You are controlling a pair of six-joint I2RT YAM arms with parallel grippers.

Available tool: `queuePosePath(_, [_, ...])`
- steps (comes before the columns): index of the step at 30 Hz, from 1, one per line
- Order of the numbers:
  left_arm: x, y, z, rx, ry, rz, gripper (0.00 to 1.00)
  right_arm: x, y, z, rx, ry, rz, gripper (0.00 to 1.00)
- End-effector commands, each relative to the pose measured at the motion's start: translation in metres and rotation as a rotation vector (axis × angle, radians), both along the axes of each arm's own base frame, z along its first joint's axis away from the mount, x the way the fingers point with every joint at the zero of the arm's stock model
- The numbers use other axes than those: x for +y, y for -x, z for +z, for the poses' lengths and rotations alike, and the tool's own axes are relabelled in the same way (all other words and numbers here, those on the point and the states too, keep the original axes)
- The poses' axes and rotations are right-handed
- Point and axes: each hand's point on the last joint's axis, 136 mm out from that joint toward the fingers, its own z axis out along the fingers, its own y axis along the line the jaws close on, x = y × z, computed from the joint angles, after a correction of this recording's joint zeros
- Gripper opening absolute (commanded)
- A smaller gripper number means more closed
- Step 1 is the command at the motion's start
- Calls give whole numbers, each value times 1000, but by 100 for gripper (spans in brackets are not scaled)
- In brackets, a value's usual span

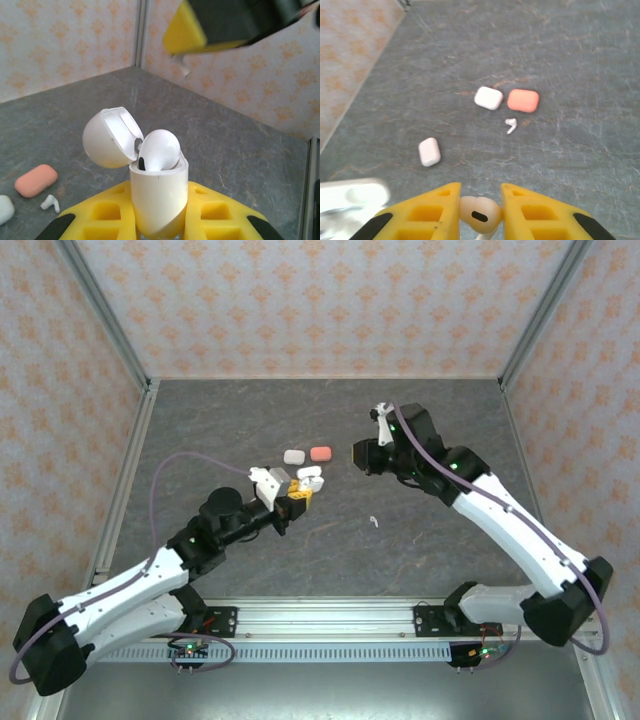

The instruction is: Insert wireless bluetooth earbuds into charging case

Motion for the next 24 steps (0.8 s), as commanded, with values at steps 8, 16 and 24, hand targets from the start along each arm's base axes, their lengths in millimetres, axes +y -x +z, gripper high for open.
queuePosePath(8, [-21,-5,38,-44,111,-78,0,33,30,27,-100,-44,115,24])
queuePosePath(16, [-20,-2,41,-47,112,-87,0,47,28,16,-81,-39,127,24])
queuePosePath(24, [-18,-1,46,-59,137,-79,0,59,28,3,-49,-26,143,24])
